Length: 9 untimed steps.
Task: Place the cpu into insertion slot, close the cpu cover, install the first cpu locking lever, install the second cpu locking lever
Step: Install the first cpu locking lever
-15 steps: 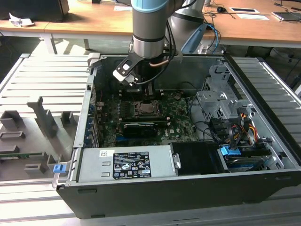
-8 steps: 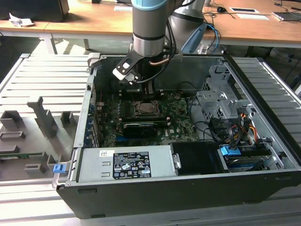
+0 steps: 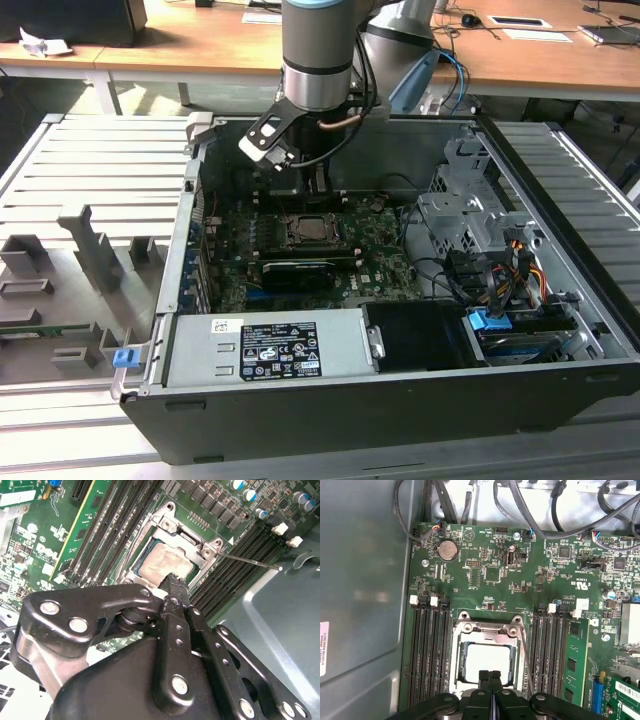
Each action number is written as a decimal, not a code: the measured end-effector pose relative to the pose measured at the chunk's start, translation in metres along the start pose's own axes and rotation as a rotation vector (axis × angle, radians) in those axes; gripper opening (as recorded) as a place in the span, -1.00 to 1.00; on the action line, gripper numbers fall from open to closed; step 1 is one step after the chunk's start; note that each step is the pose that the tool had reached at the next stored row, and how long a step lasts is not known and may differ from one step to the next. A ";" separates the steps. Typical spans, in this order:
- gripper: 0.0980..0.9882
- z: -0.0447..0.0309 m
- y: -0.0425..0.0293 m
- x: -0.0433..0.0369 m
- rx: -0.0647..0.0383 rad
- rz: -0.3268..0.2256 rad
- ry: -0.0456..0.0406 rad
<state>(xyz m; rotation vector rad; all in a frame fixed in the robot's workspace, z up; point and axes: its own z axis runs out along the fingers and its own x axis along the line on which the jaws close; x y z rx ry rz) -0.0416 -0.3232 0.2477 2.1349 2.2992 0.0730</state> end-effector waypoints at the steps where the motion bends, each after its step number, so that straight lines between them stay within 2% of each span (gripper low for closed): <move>1: -0.98 -0.0015 0.0001 0.0000 0.000 0.000 0.0000; 5: -0.98 -0.0083 0.0003 0.0002 0.000 0.000 0.0001; 9: -0.98 -0.0121 0.0005 0.0004 0.001 0.000 0.0001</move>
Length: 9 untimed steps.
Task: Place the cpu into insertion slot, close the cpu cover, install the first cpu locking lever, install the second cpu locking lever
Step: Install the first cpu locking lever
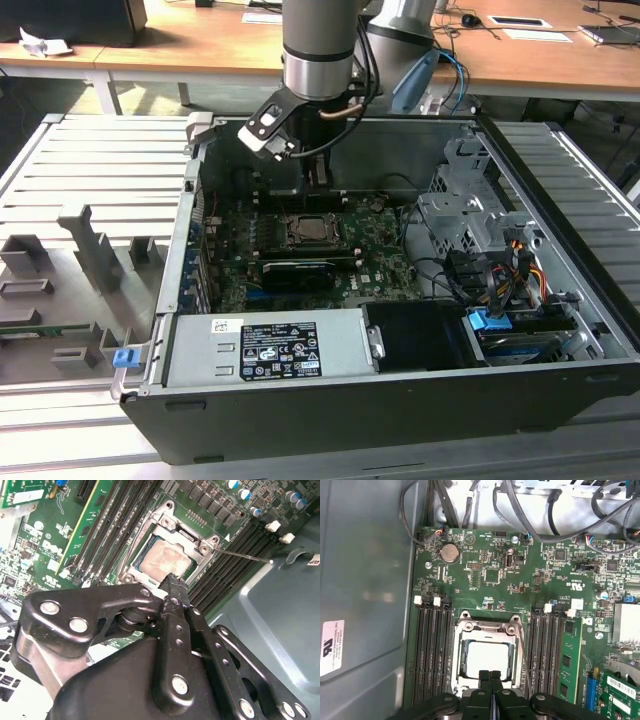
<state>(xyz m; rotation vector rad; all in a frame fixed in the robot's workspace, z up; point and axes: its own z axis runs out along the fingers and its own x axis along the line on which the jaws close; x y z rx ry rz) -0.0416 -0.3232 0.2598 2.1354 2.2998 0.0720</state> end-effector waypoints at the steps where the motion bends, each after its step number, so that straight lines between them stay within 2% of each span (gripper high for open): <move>1: -0.98 -0.0011 0.0000 0.0000 0.000 0.000 0.0000; 4: -0.98 -0.0043 0.0001 0.0001 0.001 0.000 0.0003; 9: -0.98 -0.0051 -0.0011 0.0001 -0.002 0.000 0.0002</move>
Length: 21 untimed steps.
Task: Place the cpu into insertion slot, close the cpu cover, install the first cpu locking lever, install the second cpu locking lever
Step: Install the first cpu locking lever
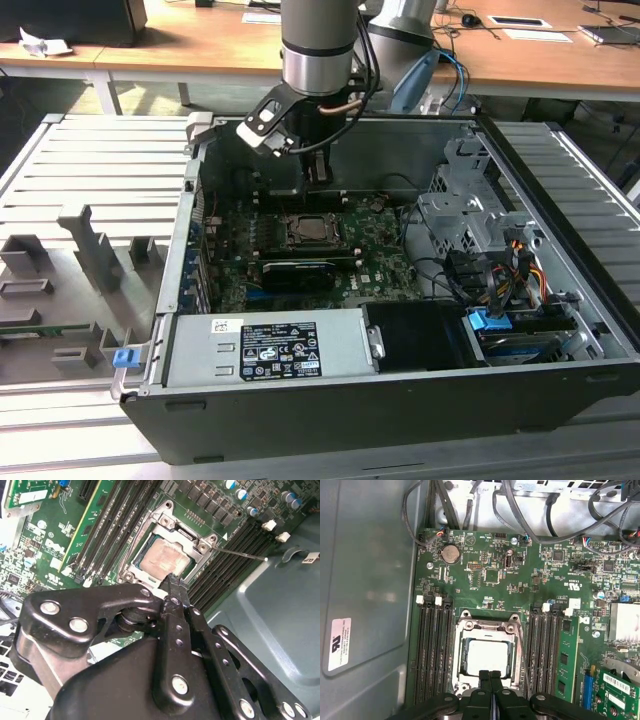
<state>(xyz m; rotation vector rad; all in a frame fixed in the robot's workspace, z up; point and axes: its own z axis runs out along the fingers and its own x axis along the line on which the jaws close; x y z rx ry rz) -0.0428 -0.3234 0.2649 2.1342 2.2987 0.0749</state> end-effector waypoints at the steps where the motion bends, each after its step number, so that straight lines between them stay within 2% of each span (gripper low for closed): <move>1: -0.98 -0.0002 0.0000 0.0000 0.000 0.000 -0.0002; 11: -0.98 -0.0085 0.0006 0.0001 0.000 -0.008 0.0004; 21: -0.98 -0.0082 0.0006 0.0000 0.006 -0.185 0.0067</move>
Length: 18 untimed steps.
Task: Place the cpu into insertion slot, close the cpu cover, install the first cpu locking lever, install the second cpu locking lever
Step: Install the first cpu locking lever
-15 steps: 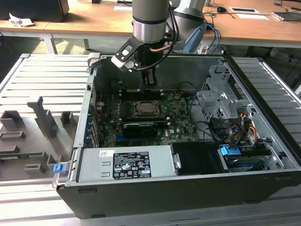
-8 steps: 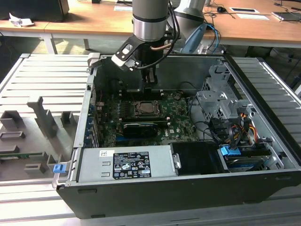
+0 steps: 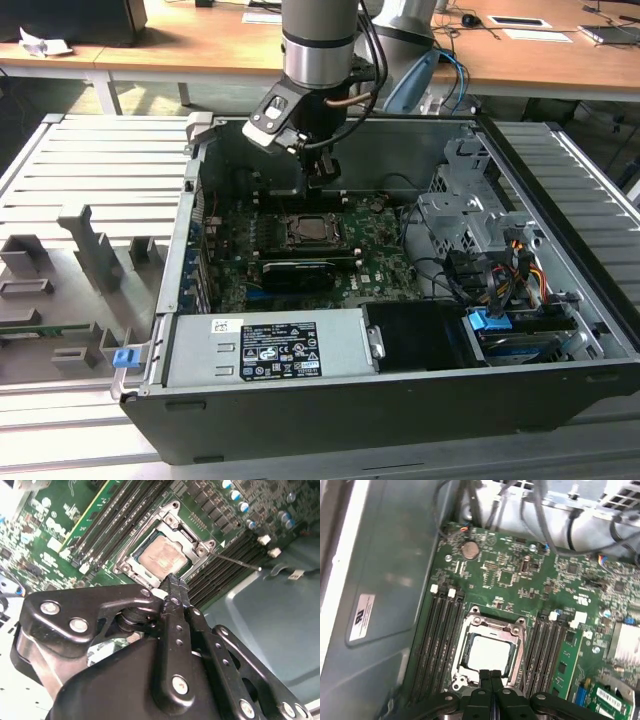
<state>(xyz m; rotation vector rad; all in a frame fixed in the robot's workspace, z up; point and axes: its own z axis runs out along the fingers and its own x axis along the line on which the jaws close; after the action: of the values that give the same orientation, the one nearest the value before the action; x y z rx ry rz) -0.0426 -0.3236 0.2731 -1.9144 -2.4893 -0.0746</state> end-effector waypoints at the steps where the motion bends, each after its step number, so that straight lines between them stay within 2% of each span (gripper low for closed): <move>1: -0.98 0.0000 0.0000 0.0000 0.001 -0.022 0.0009; 7: -0.98 0.0000 0.0000 0.0000 0.003 -0.096 0.0036; 18: -0.98 0.0000 0.0001 0.0000 0.006 -0.191 0.0071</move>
<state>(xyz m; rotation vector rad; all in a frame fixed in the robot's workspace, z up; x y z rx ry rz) -0.0425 -0.3236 0.2730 -1.6657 -2.6568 -0.0741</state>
